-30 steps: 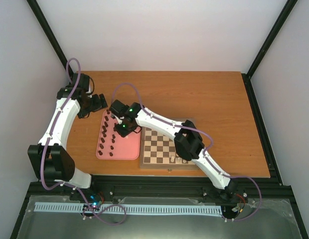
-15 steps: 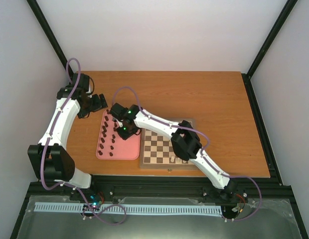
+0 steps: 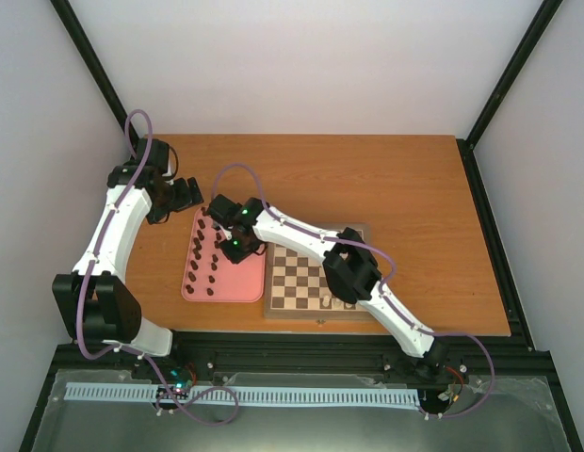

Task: Set up the chess pieces on the board
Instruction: Pick up the chess piece from the storage box, then place the chess piece on the chessboard, then pick up the chess piece from the storage box.

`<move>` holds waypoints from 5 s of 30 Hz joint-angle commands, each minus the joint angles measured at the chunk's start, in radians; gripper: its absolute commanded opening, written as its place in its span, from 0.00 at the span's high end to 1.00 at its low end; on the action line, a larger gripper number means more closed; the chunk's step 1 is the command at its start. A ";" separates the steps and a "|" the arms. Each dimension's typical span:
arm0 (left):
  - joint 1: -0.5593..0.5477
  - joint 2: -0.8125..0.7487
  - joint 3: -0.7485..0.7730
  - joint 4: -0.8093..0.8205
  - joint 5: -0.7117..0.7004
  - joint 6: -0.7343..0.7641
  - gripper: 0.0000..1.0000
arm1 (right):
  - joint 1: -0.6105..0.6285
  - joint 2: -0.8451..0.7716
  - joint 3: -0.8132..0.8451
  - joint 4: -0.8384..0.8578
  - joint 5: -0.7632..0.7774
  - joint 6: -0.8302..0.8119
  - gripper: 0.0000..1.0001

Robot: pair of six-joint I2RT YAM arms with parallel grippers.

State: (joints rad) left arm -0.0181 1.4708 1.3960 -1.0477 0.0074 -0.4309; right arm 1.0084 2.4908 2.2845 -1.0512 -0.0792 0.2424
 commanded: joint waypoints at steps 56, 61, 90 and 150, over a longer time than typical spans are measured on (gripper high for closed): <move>-0.003 0.011 0.018 0.000 -0.011 -0.004 0.00 | -0.109 -0.846 -1.117 0.147 0.065 0.115 0.91; -0.003 0.015 0.017 -0.001 -0.012 -0.003 0.00 | -0.114 -0.851 -1.151 0.158 0.055 0.123 0.91; -0.003 -0.001 -0.007 0.008 -0.007 -0.003 0.00 | -0.114 -0.861 -1.206 0.154 0.049 0.151 0.90; -0.003 0.009 0.023 0.007 -0.002 -0.005 0.00 | -0.114 -0.643 -0.774 0.108 0.119 0.019 0.49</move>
State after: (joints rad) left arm -0.0181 1.4876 1.3773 -1.0443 0.0036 -0.4309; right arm 0.8970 1.7733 1.3907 -0.9569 0.0406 0.3027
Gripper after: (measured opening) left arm 0.997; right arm 0.506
